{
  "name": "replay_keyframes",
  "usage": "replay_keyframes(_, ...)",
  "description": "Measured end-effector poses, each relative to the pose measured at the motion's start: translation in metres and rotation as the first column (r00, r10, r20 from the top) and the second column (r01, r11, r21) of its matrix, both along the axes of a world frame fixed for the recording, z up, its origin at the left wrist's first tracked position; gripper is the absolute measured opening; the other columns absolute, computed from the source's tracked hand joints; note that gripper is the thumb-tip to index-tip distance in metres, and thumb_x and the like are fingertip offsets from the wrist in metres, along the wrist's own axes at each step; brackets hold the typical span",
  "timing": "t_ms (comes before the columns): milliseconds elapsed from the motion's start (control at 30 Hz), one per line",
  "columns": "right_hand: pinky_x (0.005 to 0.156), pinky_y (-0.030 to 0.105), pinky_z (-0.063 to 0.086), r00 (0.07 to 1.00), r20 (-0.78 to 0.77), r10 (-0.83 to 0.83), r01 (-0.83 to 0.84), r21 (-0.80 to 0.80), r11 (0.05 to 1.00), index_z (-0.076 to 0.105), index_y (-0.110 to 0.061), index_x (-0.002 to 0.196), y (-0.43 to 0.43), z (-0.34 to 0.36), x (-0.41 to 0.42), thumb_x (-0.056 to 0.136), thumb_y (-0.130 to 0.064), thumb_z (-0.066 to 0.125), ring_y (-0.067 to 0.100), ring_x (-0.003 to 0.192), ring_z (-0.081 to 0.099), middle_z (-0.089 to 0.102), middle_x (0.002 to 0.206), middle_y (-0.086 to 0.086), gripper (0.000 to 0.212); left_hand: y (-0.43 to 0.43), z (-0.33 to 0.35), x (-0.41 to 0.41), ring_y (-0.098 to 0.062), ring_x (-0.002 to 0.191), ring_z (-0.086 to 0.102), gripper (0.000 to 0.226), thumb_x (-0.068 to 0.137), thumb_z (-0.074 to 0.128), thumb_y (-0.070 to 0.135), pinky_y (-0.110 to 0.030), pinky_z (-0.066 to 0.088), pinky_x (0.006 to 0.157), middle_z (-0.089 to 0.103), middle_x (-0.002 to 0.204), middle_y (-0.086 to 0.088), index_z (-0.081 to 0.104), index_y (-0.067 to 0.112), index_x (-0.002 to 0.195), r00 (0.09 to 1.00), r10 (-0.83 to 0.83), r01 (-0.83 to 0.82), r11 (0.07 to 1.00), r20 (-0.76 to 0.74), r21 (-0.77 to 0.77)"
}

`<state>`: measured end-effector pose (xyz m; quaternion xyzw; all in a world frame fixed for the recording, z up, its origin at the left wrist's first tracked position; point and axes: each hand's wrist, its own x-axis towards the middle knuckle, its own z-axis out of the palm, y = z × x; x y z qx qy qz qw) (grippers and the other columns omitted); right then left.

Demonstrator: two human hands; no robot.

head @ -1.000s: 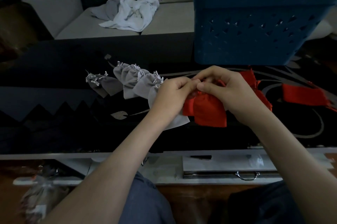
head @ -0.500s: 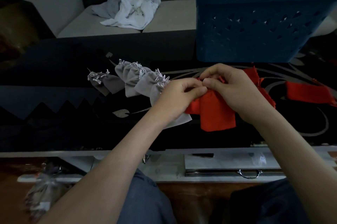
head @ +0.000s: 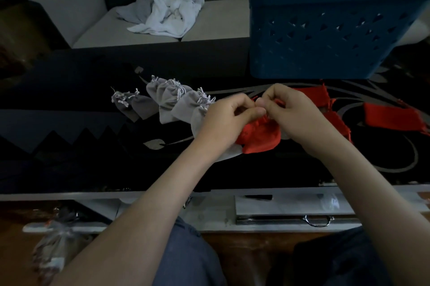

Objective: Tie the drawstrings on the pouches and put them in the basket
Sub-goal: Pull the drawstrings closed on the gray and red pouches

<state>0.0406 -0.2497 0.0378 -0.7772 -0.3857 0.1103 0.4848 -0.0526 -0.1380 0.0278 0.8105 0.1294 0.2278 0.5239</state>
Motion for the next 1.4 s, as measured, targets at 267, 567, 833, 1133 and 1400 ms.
replay_keyframes(267, 0.067, 0.036, 0.043, 0.988, -0.154, 0.034, -0.007, 0.173, 0.985, 0.056, -0.017, 0.076, 0.002, 0.001, -0.009, 0.092, -0.017, 0.058, 0.011, 0.069, 0.051, 0.056, 0.068, -0.005, 0.016, -0.004, -0.003, 0.002, 0.003, 0.06, 0.05, 0.025, 0.082, 0.072, 0.014, -0.019, 0.039, 0.065, 0.057, 0.057, 0.016, 0.059, 0.024, 0.063, 0.996, -0.069, 0.066, 0.996, -0.053, -0.059)
replay_keyframes(567, 0.068, 0.038, 0.041, 0.992, -0.086, 0.088, -0.067, 0.225, 0.972, 0.055, -0.018, 0.079, -0.002, 0.007, -0.009, 0.088, -0.016, 0.064, 0.018, 0.071, 0.047, 0.053, 0.072, 0.002, 0.013, 0.0, -0.004, 0.0, -0.011, 0.077, 0.06, 0.018, 0.082, 0.069, 0.027, -0.038, 0.049, 0.076, 0.069, 0.078, -0.009, 0.071, 0.009, 0.084, 1.0, -0.027, 0.028, 0.997, 0.016, -0.071)
replay_keyframes(833, 0.065, 0.005, 0.035, 0.98, 0.177, 0.096, -0.067, -0.163, 0.984, 0.058, -0.025, 0.092, -0.007, 0.002, 0.004, 0.087, -0.027, 0.063, 0.0, 0.075, 0.052, 0.06, 0.084, -0.011, 0.007, 0.006, 0.003, -0.002, -0.001, 0.067, 0.058, 0.022, 0.096, 0.048, 0.008, -0.013, 0.046, 0.064, 0.066, 0.072, 0.008, 0.065, 0.01, 0.082, 0.985, 0.052, 0.021, 0.906, 0.163, -0.422)
replay_keyframes(1133, 0.073, 0.025, 0.048, 0.977, 0.014, 0.214, -0.207, -0.202, 0.957, 0.065, -0.02, 0.082, -0.013, 0.006, 0.012, 0.085, -0.028, 0.064, 0.01, 0.076, 0.062, 0.067, 0.081, 0.003, 0.009, 0.008, 0.01, -0.008, 0.0, 0.042, 0.044, 0.023, 0.097, 0.045, 0.011, -0.009, 0.037, 0.046, 0.066, 0.068, 0.006, 0.065, 0.01, 0.087, 0.982, -0.083, 0.167, 0.793, 0.167, -0.587)
replay_keyframes(1400, 0.07, 0.025, 0.049, 0.97, -0.074, 0.23, -0.241, -0.26, 0.935, 0.064, -0.012, 0.073, -0.024, 0.009, 0.021, 0.095, -0.025, 0.053, 0.014, 0.068, 0.062, 0.066, 0.071, 0.0, 0.028, 0.007, 0.005, -0.007, -0.005, 0.064, 0.063, 0.014, 0.091, 0.059, 0.01, -0.017, 0.05, 0.064, 0.067, 0.067, 0.005, 0.058, 0.011, 0.105, 0.992, -0.122, 0.102, 0.907, -0.023, -0.409)
